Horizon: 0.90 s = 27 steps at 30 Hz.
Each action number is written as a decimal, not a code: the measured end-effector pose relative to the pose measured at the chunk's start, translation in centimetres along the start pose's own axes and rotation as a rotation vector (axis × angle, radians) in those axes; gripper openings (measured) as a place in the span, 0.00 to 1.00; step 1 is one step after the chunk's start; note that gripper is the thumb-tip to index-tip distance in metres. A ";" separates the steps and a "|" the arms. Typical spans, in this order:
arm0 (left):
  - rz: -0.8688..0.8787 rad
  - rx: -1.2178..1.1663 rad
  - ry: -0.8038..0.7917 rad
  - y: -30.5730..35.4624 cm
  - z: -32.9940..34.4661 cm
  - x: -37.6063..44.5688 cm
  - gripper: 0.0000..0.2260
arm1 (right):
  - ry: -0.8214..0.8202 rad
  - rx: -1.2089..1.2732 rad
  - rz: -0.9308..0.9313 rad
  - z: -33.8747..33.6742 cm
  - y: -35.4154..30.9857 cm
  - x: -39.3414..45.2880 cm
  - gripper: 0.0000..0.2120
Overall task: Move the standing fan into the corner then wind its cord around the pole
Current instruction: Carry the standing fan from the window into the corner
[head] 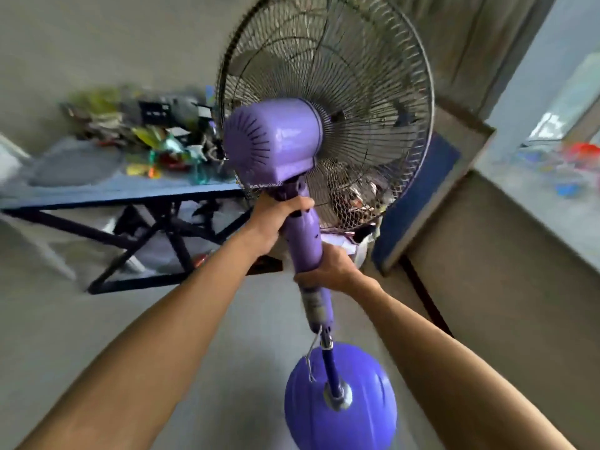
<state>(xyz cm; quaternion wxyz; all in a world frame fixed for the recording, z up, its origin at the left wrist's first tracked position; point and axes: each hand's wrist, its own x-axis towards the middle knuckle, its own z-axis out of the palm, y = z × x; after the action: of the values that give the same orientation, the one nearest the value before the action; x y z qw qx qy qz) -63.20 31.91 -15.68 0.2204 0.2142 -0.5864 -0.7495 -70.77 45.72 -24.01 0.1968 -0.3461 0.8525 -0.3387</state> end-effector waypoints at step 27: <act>0.179 0.141 1.046 15.2 -45.9 -11.0 0.12 | -0.757 -0.080 -0.707 36.6 -41.0 13.4 0.29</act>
<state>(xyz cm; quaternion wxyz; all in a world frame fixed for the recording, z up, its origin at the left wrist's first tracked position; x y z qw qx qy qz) -26.42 -1.01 -10.31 0.5314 0.5223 -0.4634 -0.4797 -40.35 -1.91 -21.49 0.3513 -0.7186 0.5649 -0.2027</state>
